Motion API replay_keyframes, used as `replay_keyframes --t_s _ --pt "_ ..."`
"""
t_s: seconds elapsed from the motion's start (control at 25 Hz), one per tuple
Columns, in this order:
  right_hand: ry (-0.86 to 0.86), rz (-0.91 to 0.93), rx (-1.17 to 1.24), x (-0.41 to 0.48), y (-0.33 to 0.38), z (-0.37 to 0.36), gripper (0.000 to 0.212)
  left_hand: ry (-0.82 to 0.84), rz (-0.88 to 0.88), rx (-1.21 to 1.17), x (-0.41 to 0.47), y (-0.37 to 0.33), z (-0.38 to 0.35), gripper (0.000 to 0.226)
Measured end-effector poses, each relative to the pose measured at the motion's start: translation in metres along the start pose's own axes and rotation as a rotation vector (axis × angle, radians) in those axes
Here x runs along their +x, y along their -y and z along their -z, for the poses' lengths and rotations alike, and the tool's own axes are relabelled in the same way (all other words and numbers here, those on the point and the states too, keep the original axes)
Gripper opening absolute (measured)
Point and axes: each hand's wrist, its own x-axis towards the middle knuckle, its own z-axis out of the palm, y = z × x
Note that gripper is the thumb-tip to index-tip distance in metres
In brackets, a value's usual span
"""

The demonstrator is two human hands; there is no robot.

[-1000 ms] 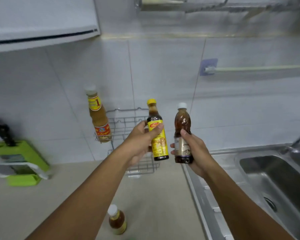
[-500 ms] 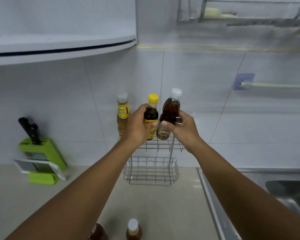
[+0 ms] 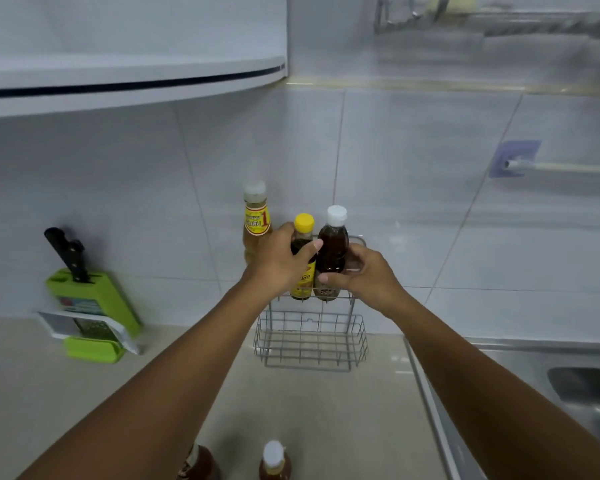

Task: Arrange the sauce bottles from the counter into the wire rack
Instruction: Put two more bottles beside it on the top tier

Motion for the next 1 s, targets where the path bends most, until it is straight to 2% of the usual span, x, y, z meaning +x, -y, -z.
replay_keyframes --t_s 0.08,0.2,0.4,0.52,0.68,0.8,0.92,1.0 --pt "0.034 -0.024 -0.037 -0.001 0.0 0.006 0.057 -0.079 -0.033 -0.004 0.001 -0.009 0.01 0.039" --pt "0.057 -0.006 -0.079 -0.001 0.008 0.006 0.055 -0.11 -0.064 0.097 0.005 -0.018 0.018 0.052" --pt "0.097 0.014 -0.115 0.001 0.018 -0.007 0.052 -0.099 -0.11 0.265 0.003 -0.022 0.032 0.036" --pt "0.088 0.003 -0.111 0.002 0.016 -0.01 0.052 -0.088 -0.149 0.402 0.004 -0.026 0.037 0.012" --pt "0.092 -0.004 -0.099 0.0 0.015 -0.011 0.053 -0.076 -0.193 0.489 0.003 -0.028 0.036 0.022" --pt "0.067 -0.016 -0.071 -0.003 0.014 -0.013 0.053 -0.085 -0.202 0.47 0.003 -0.026 0.036 0.013" --pt "0.073 -0.025 -0.057 -0.006 0.015 -0.011 0.062 -0.069 -0.22 0.416 -0.007 -0.026 0.037 0.06" --pt "0.082 -0.024 -0.063 -0.009 0.017 -0.009 0.071 -0.123 -0.287 0.378 -0.019 -0.025 0.045 0.065"
